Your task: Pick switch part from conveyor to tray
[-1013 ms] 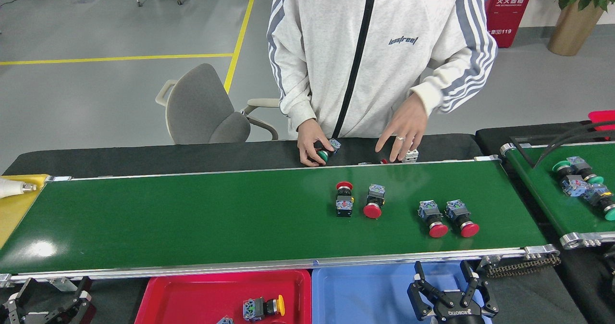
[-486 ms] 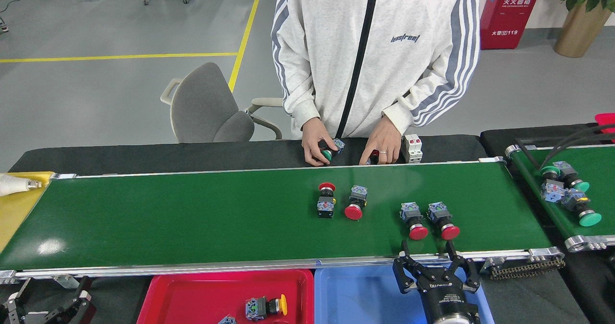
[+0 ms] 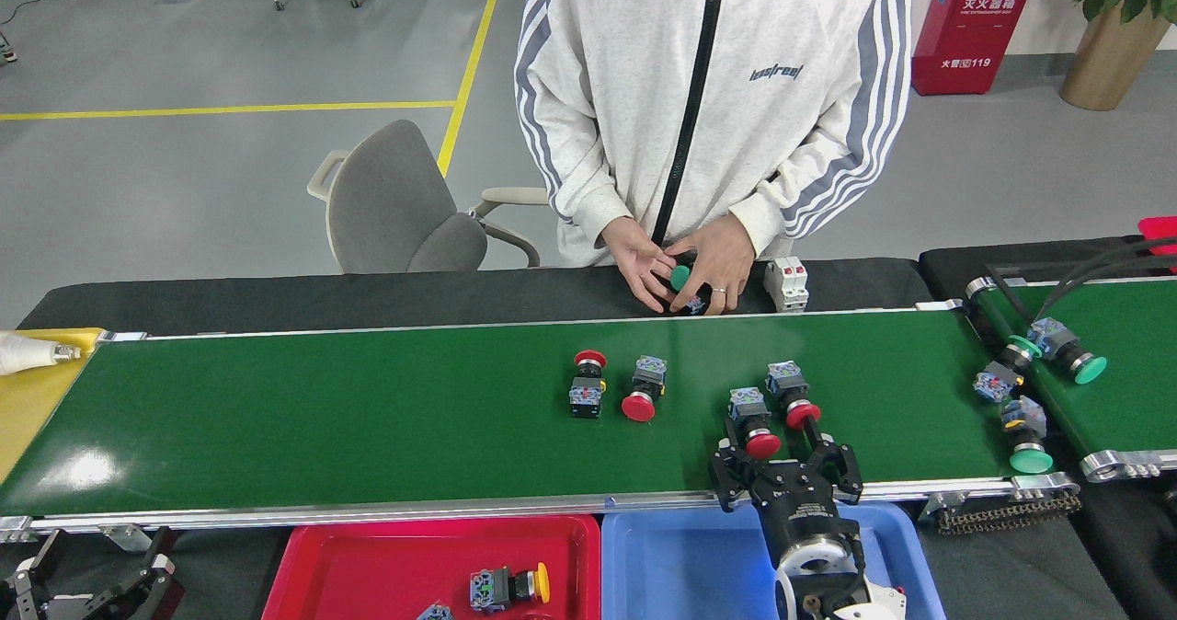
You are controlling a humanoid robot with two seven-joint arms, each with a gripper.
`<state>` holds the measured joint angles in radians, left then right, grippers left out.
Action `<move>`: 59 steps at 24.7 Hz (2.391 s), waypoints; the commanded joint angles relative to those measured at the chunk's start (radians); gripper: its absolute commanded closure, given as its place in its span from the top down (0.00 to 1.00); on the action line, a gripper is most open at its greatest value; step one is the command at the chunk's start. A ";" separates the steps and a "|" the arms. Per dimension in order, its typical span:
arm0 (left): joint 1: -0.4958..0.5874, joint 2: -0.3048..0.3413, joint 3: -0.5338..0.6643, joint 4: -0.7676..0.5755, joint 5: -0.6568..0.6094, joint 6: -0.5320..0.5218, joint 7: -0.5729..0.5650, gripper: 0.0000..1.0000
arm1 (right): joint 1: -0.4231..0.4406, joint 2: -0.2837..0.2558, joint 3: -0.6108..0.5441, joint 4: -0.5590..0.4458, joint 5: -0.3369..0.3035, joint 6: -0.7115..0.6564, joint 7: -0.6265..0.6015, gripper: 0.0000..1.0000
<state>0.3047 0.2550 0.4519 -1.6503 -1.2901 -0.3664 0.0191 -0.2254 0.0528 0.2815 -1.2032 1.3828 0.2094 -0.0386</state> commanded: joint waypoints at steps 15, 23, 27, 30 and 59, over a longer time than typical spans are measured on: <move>-0.007 0.013 0.005 -0.011 0.002 -0.002 0.004 1.00 | 0.061 -0.065 0.222 -0.200 -0.002 -0.156 -0.010 0.02; -0.010 0.012 -0.006 -0.019 -0.002 -0.002 0.001 1.00 | 0.107 -0.042 0.495 -0.274 0.001 -0.344 -0.029 1.00; -0.065 0.013 -0.133 -0.029 -0.005 0.010 -0.004 1.00 | 0.113 -0.048 0.479 -0.277 -0.005 -0.354 -0.030 1.00; -0.091 0.010 -0.202 -0.054 -0.049 0.027 -0.011 1.00 | 0.156 -0.077 0.329 -0.326 -0.014 -0.349 -0.092 1.00; -0.588 -0.033 -0.561 0.463 -0.114 0.251 -0.091 0.99 | 0.087 0.005 -0.018 -0.162 0.018 0.186 0.105 0.88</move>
<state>-0.2611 0.2227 -0.1116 -1.1927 -1.4050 -0.1125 -0.0756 -0.1176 0.0540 0.2655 -1.3588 1.4007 0.3903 0.0511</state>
